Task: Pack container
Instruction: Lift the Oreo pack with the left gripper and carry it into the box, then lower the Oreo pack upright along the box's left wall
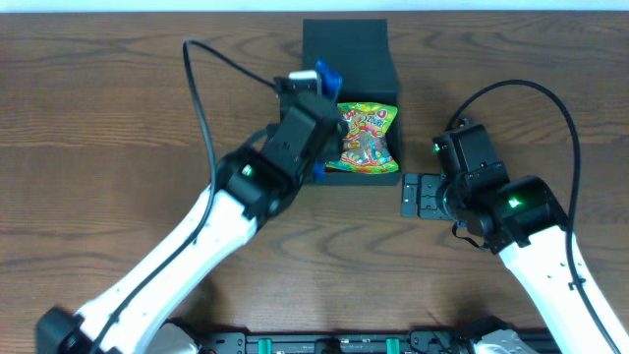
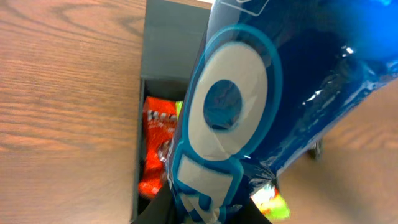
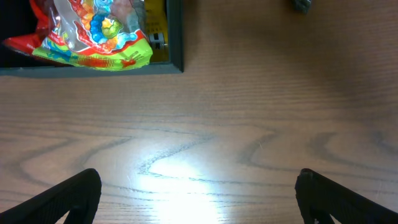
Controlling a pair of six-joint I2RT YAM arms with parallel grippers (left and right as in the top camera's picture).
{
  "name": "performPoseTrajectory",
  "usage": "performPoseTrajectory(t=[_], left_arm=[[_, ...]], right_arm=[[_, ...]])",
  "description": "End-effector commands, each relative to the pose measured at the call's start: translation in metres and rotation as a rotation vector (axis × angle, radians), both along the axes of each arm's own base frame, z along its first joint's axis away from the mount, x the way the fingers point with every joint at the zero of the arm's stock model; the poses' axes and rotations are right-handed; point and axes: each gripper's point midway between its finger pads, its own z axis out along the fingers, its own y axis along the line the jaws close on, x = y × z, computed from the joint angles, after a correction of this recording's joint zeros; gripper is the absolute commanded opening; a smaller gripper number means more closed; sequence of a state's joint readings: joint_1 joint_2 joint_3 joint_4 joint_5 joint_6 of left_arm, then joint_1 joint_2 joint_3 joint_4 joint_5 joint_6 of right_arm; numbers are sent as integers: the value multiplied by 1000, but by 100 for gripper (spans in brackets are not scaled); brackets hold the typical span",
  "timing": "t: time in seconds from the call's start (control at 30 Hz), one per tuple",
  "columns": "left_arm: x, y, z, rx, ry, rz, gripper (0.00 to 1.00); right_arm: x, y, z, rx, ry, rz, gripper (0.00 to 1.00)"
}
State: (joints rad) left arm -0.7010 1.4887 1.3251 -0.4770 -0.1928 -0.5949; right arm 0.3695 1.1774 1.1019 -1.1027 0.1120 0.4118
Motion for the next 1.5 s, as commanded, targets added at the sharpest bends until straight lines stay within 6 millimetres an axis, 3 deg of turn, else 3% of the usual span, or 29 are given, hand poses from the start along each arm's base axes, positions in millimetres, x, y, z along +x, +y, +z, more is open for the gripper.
performPoseTrajectory(t=[0.0,0.17,0.37,0.63,0.83,0.9,1.13,1.27,1.33,1.47], left_arm=[[17,-15,-3,-58,28,44,6],[31,-28,-48,-34,118,66,6],[42,-29,-93,7,194,74,6],[50,-15,-117,36,244,107,6],[52,-1,-122,47,270,134,6],[52,0,-125,34,291,127,6],[44,-2,-163,64,394,110,6],[45,-2,-170,70,401,112,6],[46,-2,-169,69,396,114,26],[46,-2,-169,69,396,114,50]], right_arm=[[0,-3,1,-11,-9,1,99],[0,-3,1,-11,-9,1,99],[0,-3,1,-11,-8,1,99],[-4,-4,0,-18,7,1,99],[-3,-4,0,-17,5,1,99],[-3,-4,0,-16,5,1,99],[-3,-4,0,-16,5,1,99],[-3,-4,0,-17,6,1,99],[-3,-4,0,-17,6,1,99],[-3,-4,0,-17,5,1,99]])
